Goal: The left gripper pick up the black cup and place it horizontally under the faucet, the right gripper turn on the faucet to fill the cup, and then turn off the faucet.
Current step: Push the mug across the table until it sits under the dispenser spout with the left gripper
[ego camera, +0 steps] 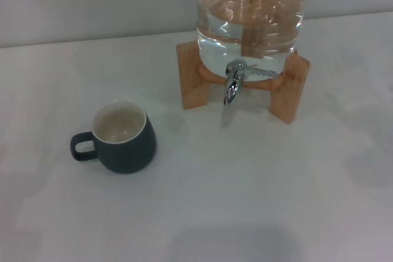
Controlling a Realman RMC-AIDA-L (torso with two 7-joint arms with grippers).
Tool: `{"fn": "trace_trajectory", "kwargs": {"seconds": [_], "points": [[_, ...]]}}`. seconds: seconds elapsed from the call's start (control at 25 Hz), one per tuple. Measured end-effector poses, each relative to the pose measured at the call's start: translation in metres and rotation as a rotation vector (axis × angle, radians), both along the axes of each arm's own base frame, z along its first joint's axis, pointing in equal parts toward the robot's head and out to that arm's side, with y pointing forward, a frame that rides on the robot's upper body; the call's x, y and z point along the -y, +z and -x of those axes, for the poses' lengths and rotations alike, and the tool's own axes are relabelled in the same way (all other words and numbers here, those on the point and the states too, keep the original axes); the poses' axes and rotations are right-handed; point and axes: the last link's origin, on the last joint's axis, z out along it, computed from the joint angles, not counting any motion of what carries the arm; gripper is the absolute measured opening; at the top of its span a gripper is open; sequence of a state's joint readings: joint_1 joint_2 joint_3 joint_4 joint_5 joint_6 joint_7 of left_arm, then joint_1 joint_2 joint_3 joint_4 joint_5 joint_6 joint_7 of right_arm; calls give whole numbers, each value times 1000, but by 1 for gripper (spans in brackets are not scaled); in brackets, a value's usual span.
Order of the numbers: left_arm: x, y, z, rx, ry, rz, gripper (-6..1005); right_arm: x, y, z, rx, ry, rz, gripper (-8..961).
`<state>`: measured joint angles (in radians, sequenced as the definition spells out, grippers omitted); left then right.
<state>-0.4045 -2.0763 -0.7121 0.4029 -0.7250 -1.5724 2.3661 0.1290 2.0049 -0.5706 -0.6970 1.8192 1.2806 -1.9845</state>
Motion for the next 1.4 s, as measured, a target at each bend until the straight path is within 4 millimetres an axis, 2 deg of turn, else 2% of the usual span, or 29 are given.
{"fn": "trace_trajectory", "kwargs": {"seconds": [0.44,0.72,1.08,1.4], "points": [[-28,-36,-20,-60,-62,93,832,0,0,1,-1,3,1,854],[-41,-51,-31,-86,-87,139,832,0,0,0,-2,2,-2,854],[-39,-52,-30,-141,-101,120,833,1,5,-2,-3,-6,-21,854],[-29,-57,-42,-156,-187,69,833,1,2,-3,-10,-13,-17,854]]}}
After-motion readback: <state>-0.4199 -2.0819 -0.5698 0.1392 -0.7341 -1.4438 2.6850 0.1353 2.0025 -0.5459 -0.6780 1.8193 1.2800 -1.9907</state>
